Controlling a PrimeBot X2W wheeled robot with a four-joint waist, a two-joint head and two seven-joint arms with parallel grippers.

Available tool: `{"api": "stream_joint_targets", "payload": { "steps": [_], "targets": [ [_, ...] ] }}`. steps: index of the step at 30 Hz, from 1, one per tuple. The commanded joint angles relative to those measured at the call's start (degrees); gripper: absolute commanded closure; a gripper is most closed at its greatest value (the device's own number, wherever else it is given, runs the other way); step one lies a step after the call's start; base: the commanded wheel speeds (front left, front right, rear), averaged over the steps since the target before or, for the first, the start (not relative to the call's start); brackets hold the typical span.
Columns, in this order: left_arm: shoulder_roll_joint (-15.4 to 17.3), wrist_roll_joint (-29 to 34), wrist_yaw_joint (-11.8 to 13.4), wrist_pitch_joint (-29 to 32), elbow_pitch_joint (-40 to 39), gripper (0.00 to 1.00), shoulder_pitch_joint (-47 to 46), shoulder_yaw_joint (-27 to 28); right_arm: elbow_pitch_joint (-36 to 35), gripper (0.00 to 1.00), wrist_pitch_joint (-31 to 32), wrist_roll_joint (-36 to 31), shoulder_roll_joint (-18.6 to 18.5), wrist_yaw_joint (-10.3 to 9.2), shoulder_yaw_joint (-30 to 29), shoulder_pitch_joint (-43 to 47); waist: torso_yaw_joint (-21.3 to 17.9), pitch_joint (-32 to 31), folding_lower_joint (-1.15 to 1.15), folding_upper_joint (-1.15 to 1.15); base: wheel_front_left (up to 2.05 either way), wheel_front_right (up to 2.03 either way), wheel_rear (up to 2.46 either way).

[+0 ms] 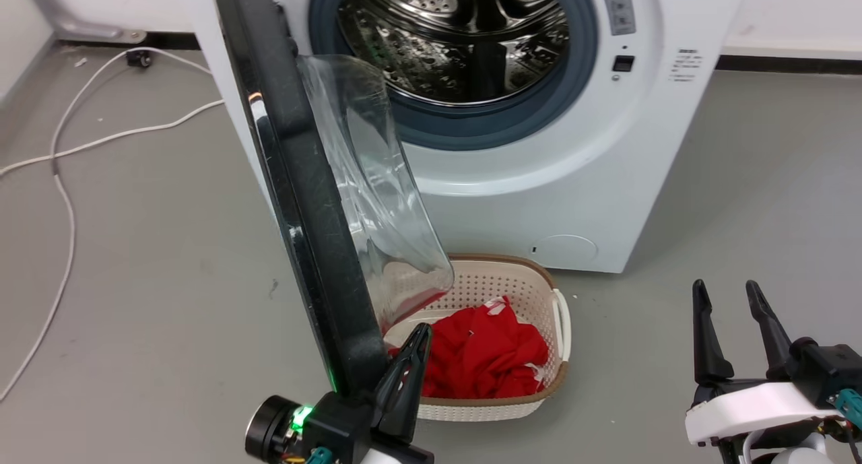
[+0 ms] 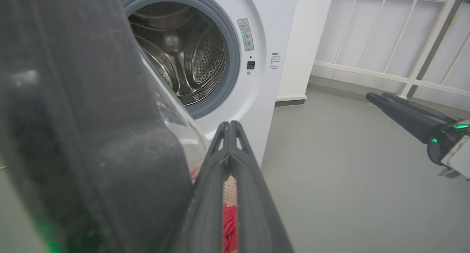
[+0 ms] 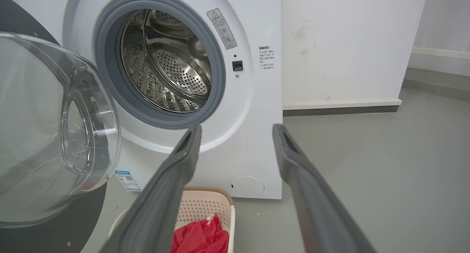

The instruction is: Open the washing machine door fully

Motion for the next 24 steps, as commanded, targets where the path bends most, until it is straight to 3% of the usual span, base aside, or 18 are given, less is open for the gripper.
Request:
{"api": "stream_joint_targets", "payload": {
  "steps": [1, 16, 24],
  "targets": [
    [0.93, -0.02, 0.83, 0.01, -0.53, 1.0, 1.03, 1.0, -0.1, 0.0, -0.07, 0.02, 0.12, -0.04, -0.14, 0.1, 1.47, 0.2, 0.0, 0.0, 0.0, 0.0, 0.0],
    [2.54, -1.18, 4.67, -2.57, -5.06, 1.0, 4.81, 5.26, -1.88, 0.0, 1.07, -0.89, 0.1, -0.04, -1.81, 0.26, 10.82, 1.42, 0.0, 0.0, 0.0, 0.0, 0.0],
    [3.14, -3.21, 6.28, -4.07, -4.82, 1.0, 4.72, 9.49, -3.03, 0.0, 1.77, -1.34, 0.11, -0.04, -2.24, 0.08, 13.98, 2.33, 0.0, 0.0, 0.0, 0.0, 0.0]
  ]
}}
